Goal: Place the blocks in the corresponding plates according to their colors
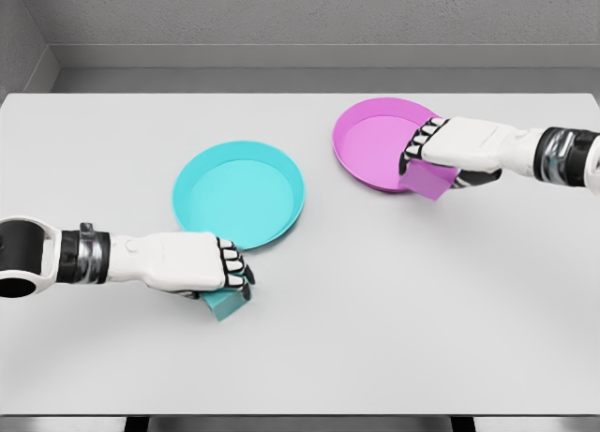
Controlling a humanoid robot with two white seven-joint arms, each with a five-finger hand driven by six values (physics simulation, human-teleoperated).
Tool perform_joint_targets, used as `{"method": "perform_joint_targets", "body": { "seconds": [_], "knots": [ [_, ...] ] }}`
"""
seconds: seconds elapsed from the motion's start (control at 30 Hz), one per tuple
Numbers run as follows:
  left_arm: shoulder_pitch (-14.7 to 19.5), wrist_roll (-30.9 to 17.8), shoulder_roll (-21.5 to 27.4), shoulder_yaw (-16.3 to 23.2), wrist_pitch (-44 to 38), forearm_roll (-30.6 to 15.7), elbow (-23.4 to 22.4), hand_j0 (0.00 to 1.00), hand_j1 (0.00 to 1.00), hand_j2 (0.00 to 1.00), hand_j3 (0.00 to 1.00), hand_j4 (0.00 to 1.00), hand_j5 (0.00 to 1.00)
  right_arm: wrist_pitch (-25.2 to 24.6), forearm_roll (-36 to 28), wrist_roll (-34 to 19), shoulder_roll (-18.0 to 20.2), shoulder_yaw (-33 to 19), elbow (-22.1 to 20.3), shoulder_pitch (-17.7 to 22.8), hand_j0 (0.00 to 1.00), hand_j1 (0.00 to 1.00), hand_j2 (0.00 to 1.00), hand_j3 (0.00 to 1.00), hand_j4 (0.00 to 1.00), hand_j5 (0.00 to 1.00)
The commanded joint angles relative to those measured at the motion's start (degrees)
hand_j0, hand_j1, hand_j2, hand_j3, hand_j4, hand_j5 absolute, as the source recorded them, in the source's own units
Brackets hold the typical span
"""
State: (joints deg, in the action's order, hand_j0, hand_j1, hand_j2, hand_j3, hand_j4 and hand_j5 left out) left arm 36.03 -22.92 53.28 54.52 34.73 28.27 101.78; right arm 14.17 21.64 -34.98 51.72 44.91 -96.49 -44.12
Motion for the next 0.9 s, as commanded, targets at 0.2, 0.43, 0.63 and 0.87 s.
{"method": "perform_joint_targets", "body": {
  "seconds": [0.2, 0.43, 0.63, 0.87],
  "knots": [
    [0.35, -0.20, 5.16, -0.03, 0.27, 0.47, 0.00, 0.54, 0.54, 0.54, 0.54, 0.54, 0.54, -5.64, -0.10, -0.02, -2.59, 0.35, 2.18, -2.11, 0.50, 0.50, 0.50, 0.50, 0.50, 0.50],
    [0.79, -0.20, 8.68, -0.29, 0.27, -1.29, 0.00, 0.54, 0.54, 0.54, 0.54, 0.54, 0.54, -10.48, -0.01, -0.02, -5.31, 1.32, 5.43, -4.31, 0.50, 0.50, 0.50, 0.50, 0.50, 0.50],
    [1.14, -0.20, 11.49, -0.47, 0.27, -2.87, 0.00, 0.53, 0.53, 0.53, 0.53, 0.53, 0.53, -11.18, -0.01, -0.02, -9.17, 2.64, 9.65, -6.33, 0.50, 0.50, 0.50, 0.50, 0.50, 0.50],
    [1.06, -0.11, 14.39, -2.84, 0.27, -4.89, -0.18, 0.49, 0.49, 0.49, 0.49, 0.49, 0.49, -11.27, -0.01, -0.02, -12.17, 5.54, 12.02, -8.17, 0.50, 0.50, 0.50, 0.50, 0.50, 0.50]
  ]
}}
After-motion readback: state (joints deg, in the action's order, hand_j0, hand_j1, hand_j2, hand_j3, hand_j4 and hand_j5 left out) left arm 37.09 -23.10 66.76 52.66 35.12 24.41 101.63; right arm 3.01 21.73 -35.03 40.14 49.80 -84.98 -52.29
